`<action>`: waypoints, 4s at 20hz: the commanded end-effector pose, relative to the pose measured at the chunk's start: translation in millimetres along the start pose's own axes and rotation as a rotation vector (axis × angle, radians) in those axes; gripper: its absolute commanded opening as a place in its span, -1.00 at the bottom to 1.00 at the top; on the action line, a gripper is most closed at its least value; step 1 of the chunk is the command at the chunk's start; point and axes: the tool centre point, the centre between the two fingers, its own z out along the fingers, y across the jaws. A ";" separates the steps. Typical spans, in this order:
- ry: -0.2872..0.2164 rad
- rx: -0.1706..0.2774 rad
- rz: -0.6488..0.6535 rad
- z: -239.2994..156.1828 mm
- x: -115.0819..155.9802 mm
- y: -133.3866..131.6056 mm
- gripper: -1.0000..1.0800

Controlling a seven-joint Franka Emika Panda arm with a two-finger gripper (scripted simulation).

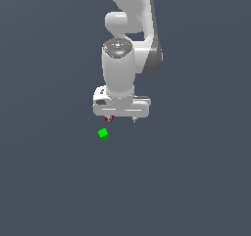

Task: Stack the red cube on top of the green cube.

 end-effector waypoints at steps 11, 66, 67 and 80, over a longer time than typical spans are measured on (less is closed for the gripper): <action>-0.003 -0.002 0.036 14.7 -16.4 13.7 0.92; -0.025 -0.014 0.264 158.1 -130.2 85.7 -1.00; -0.025 -0.014 0.264 158.1 -130.2 85.7 -1.00; -0.025 -0.013 0.264 127.0 -130.4 85.1 -1.00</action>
